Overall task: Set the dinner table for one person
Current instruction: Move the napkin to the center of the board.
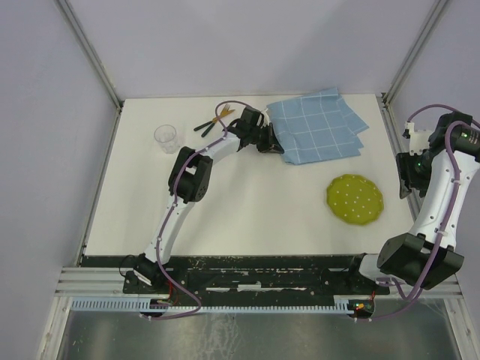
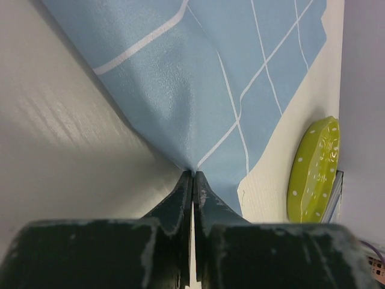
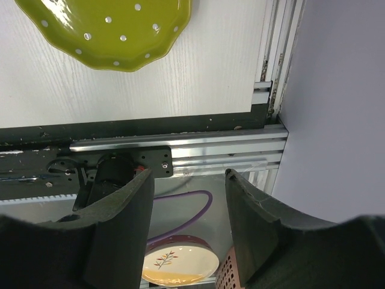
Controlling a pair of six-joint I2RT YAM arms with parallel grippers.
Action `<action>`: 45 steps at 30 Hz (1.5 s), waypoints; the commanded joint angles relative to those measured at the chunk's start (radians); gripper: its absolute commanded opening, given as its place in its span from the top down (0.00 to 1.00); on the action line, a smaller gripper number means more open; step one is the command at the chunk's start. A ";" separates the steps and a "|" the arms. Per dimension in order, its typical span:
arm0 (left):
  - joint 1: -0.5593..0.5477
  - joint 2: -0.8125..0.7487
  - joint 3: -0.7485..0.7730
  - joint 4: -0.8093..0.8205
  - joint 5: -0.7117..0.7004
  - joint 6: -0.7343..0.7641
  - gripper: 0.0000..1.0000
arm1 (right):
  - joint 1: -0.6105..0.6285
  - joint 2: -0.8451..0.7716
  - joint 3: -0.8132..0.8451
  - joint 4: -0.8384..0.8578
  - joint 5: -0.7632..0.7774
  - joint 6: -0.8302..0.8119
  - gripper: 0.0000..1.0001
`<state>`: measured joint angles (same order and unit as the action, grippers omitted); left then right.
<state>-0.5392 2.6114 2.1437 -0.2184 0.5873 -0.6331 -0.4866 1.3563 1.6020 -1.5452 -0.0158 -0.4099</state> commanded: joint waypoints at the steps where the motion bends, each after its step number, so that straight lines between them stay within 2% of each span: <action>1: -0.001 -0.012 0.001 0.067 0.037 -0.040 0.97 | -0.003 -0.021 0.053 -0.010 0.022 -0.012 0.41; 8: 0.026 -0.042 -0.033 0.043 0.054 0.006 0.97 | -0.004 -0.022 0.048 -0.008 0.021 -0.008 0.41; 17: 0.100 -0.202 -0.196 -0.166 0.018 0.237 0.97 | -0.004 -0.004 0.027 0.033 -0.026 0.024 0.41; 23: 0.174 -0.279 -0.255 -0.252 0.035 0.294 0.97 | -0.004 0.027 0.019 0.057 -0.068 0.050 0.41; 30: 0.223 -0.410 -0.354 -0.405 0.028 0.443 0.97 | -0.003 0.050 0.019 0.085 -0.081 0.054 0.42; 37: 0.233 -0.522 -0.471 -0.496 0.036 0.506 0.97 | -0.004 0.085 0.010 0.110 -0.115 0.069 0.42; 45: 0.233 -0.588 -0.543 -0.704 -0.036 0.643 0.97 | -0.001 0.125 0.006 0.125 -0.154 0.061 0.43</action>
<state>-0.3054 2.0975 1.6302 -0.7818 0.5846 -0.1173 -0.4866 1.4727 1.6058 -1.4502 -0.1329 -0.3527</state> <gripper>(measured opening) 0.040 0.574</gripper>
